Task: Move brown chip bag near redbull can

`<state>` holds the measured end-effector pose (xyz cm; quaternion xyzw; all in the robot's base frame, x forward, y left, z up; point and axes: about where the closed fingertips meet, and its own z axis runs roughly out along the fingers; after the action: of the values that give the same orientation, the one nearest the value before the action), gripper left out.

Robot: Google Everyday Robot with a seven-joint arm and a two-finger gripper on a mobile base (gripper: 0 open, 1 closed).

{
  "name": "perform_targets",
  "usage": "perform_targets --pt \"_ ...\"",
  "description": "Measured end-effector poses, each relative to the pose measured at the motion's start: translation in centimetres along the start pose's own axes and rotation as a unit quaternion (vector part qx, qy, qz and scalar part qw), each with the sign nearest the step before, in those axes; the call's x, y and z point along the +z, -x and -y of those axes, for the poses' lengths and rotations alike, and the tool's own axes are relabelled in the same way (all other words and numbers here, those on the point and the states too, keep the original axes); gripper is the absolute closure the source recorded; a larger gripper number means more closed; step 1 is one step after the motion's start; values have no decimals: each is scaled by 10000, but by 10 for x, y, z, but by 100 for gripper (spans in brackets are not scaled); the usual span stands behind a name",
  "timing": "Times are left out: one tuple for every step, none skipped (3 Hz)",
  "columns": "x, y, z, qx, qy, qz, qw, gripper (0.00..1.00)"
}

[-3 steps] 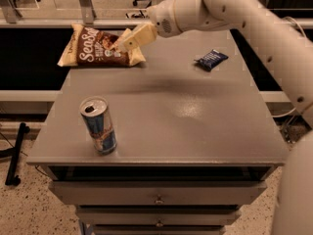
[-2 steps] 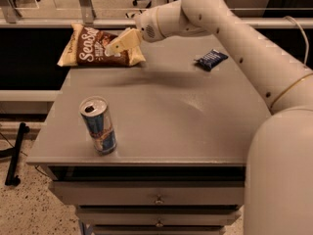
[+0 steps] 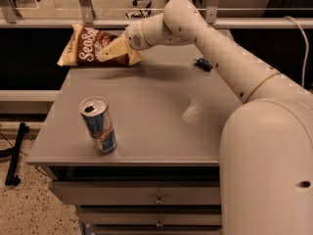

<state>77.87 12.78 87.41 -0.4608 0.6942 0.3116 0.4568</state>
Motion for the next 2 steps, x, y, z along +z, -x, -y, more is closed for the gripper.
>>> perform_targets --pt "12 2 0 -42 -148 94 9998 16" --pt "16 -2 -3 -105 -359 80 9993 40"
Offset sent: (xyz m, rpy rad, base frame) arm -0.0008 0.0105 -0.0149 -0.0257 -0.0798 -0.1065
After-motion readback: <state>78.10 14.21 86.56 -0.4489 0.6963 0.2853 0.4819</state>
